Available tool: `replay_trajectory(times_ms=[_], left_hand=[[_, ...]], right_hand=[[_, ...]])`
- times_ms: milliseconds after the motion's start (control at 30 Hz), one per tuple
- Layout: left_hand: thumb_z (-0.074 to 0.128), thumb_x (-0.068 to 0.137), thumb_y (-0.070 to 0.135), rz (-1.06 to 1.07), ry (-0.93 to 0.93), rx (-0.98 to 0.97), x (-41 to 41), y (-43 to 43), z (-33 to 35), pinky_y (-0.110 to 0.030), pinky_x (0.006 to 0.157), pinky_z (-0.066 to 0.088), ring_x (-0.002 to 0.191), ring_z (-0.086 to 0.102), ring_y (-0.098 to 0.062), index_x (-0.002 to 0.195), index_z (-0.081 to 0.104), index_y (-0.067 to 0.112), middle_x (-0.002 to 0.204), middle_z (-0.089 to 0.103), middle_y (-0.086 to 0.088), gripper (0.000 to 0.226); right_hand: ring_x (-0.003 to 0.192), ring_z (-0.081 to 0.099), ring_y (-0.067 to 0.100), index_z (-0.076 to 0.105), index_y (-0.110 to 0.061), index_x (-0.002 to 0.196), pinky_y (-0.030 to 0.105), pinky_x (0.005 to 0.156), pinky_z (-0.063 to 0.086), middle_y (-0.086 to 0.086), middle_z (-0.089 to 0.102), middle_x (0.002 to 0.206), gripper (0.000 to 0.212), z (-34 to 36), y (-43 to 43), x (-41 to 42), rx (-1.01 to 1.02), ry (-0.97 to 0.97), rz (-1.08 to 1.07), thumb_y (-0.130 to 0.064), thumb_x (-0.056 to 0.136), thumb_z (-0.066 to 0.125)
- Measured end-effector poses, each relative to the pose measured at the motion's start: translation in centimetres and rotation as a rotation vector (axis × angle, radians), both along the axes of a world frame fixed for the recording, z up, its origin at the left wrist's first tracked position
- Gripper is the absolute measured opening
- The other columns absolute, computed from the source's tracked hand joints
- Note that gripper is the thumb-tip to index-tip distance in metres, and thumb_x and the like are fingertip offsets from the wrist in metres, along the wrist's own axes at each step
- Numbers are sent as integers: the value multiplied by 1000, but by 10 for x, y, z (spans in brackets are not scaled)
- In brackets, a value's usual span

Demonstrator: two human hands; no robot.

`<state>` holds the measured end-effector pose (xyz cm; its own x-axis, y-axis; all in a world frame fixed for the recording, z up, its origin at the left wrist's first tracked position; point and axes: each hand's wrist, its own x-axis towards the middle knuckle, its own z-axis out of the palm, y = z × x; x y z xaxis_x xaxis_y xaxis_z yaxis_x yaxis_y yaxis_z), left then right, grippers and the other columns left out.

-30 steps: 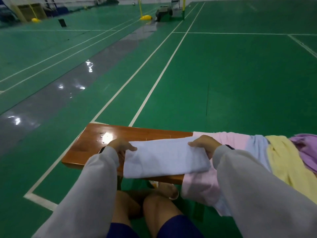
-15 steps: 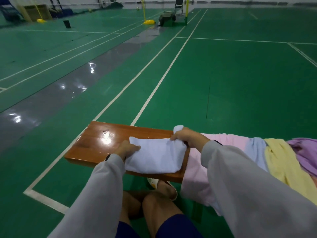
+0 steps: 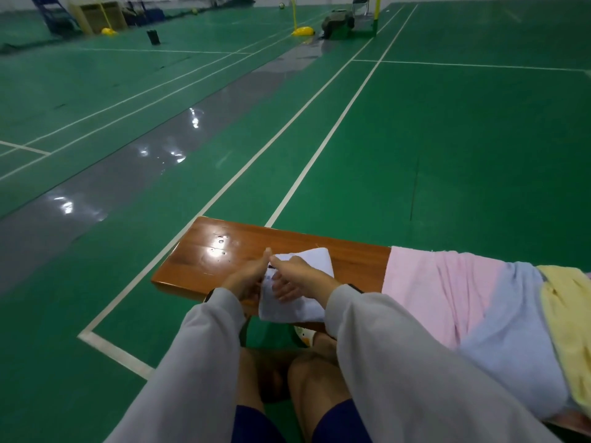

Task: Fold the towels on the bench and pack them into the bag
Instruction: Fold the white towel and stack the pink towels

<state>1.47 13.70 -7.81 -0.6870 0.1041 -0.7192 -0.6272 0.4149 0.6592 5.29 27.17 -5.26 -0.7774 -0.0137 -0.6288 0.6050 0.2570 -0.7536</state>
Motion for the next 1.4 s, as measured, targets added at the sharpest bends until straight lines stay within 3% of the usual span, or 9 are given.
replay_trajectory(times_ms=[200,333,500,633,767,833,967,1167,1400], left_hand=[[78,84,52,-56,48,-61,4,6,-7,-43,73,56,106,61,-31,132,51,16,129,61,-14,66],[57,104,33,-44,490,-178,8,31,-10,-35,86,45,113,58,-31,127,57,4,117,60,0,38],[33,105,60,18,754,-454,-2,36,-13,-35,65,45,75,66,-30,73,62,6,67,60,-3,69],[33,108,44,-2,977,-678,-10,33,-21,-40,81,47,93,57,-26,111,55,8,102,60,-9,42],[47,104,28,-838,1455,-763,-1,25,-37,-39,107,48,119,58,-23,128,60,13,131,63,-9,31],[45,106,34,-1047,1360,-706,6,25,-50,-43,121,31,142,45,-26,146,50,14,153,50,-10,44],[4,106,57,-894,1080,-840,-10,23,-72,-43,128,2,158,3,-20,163,10,17,170,8,-4,70],[-1,104,54,-853,1073,-843,-14,20,-78,-44,128,-1,157,-6,-18,164,2,15,171,-1,-5,71],[-14,99,53,-896,1023,-936,-12,22,-73,-53,126,5,157,-6,-26,163,-2,12,171,-2,-11,76]], right_hand=[[80,57,29,57,-12,89,38,70,47,8,59,87,29,-19,55,-15,627,403,-143,-36,100,44],[116,51,31,51,-11,129,42,97,45,11,56,126,40,-30,83,-5,958,617,149,-40,101,47],[152,19,33,32,-12,155,46,124,17,16,22,165,62,-44,70,-1,969,667,415,-46,104,41],[156,-4,37,12,-5,160,51,126,3,22,-1,168,78,-66,57,3,1025,554,493,-56,105,31],[155,-6,41,4,0,160,56,125,3,26,-3,166,72,-80,53,6,1124,561,467,-47,108,20],[155,-5,41,3,0,160,57,125,4,25,-2,166,72,-85,52,8,1129,555,435,-47,107,18],[155,-2,40,9,1,160,58,123,5,25,5,167,65,-87,44,4,1182,575,401,-37,107,16],[153,18,38,25,-2,158,58,124,13,23,24,164,83,-99,30,3,1109,689,308,-51,99,-7],[154,3,44,14,-9,161,59,123,7,20,11,168,83,-102,33,0,1166,601,330,-59,97,-1]])
